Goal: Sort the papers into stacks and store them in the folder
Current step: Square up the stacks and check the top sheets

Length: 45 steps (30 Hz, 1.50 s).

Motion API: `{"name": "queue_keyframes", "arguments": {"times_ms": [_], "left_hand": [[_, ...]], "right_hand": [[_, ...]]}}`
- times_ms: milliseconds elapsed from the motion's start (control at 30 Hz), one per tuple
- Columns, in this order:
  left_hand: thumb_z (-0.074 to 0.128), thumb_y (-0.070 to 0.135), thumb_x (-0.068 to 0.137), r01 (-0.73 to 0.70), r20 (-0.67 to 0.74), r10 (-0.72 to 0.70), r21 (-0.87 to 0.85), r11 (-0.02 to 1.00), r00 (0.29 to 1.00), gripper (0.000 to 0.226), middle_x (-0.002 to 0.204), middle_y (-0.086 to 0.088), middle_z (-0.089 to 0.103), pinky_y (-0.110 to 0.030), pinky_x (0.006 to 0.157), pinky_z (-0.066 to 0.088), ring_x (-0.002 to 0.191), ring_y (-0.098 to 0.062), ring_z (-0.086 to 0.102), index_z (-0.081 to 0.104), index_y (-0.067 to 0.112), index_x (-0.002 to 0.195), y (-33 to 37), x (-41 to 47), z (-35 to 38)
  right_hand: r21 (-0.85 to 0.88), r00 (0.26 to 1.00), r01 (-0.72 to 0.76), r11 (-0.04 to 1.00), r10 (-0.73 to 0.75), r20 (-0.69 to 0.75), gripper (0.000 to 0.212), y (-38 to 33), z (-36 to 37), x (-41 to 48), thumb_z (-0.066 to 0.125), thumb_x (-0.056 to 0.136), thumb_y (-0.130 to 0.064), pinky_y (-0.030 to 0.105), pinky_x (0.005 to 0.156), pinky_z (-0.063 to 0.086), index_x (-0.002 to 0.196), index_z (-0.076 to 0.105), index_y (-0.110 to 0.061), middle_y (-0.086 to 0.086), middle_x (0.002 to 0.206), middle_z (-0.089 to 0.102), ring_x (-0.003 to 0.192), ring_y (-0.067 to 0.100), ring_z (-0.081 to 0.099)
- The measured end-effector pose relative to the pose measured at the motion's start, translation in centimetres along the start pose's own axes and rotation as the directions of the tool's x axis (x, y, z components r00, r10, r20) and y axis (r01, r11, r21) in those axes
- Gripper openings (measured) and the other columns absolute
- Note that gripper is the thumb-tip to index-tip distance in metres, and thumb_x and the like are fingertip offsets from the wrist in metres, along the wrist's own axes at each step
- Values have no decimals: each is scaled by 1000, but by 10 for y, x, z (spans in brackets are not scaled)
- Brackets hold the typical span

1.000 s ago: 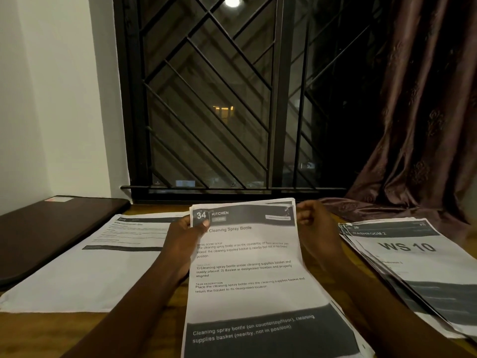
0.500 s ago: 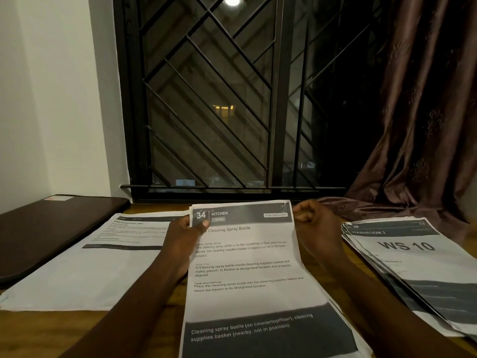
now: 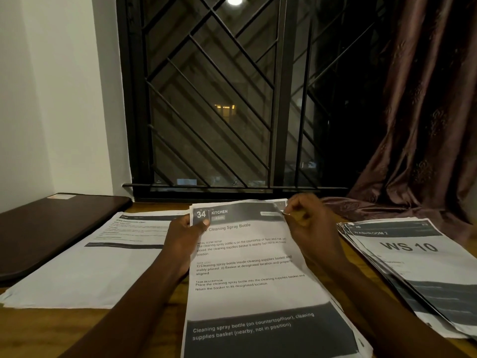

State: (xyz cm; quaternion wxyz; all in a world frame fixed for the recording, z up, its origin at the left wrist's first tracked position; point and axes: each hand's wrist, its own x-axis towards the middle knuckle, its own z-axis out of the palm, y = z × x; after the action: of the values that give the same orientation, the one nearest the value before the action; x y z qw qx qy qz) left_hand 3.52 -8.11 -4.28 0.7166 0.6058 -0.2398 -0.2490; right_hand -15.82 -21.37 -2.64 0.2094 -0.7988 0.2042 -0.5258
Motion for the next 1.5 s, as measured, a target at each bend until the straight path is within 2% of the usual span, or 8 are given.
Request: {"name": "queue_keyframes", "arguments": {"times_ms": [133,333,567,767,933,1100,1333,1500], "left_hand": [[59,3,93,-3,-4,3,-27,1000,1000,17,100,-22,72,-51,83,56,89,-37,71,64,1,110,2,-2,-2],[59,7,94,-31,-32,31,-14,999,999,7,81,-11,72,-29,53,49,61,-21,68,63,12,93,2,-1,-4],[59,6,94,-43,-20,43,-7,999,999,18,97,-18,73,-35,63,54,82,-31,72,65,2,110,1,-3,-4],[57,8,95,-60,4,60,5,998,998,18,95,-19,73,-34,61,54,77,-28,72,63,1,112,2,-5,-4],[55,4,95,-45,26,46,-39,998,999,21,104,-21,71,-40,73,57,92,-35,70,61,1,116,2,-6,-2],[57,7,95,-29,10,29,-17,999,1000,20,101,-18,72,-44,78,57,90,-34,71,61,4,114,2,-5,-2],[56,4,95,-16,35,19,-77,997,999,21,108,-21,70,-52,90,53,100,-37,68,60,2,116,2,-3,-2],[58,5,94,-8,21,10,-63,998,1000,22,108,-20,71,-57,94,50,99,-37,69,61,3,115,1,0,-2]], "right_hand": [[223,888,-263,939,145,436,15,-15,5,-6,79,73,-10,16,54,46,82,69,-18,0,73,70,66,8,63],[151,682,-301,941,102,724,11,-18,11,-10,82,71,-20,29,71,44,68,73,-24,-1,73,70,73,11,61],[278,715,-464,841,170,678,41,-12,9,-12,71,72,-58,45,71,36,72,67,-17,30,81,57,77,34,49],[464,828,-549,695,376,416,34,-13,16,-12,65,87,-28,27,52,53,112,51,-9,15,83,66,61,20,65],[-33,923,-384,923,382,-49,81,6,21,-7,84,69,-25,27,88,41,134,35,-22,-1,130,41,118,16,44],[39,964,-217,975,220,-146,21,5,18,-7,70,83,-11,9,55,43,97,57,-20,-9,88,60,80,8,58],[40,940,-299,953,302,-160,49,6,19,0,75,80,-17,21,82,44,121,49,-17,-1,122,51,108,13,51],[157,946,-247,956,273,-173,17,4,17,1,71,81,-8,16,55,42,95,61,-13,-4,75,63,64,4,55]]}}
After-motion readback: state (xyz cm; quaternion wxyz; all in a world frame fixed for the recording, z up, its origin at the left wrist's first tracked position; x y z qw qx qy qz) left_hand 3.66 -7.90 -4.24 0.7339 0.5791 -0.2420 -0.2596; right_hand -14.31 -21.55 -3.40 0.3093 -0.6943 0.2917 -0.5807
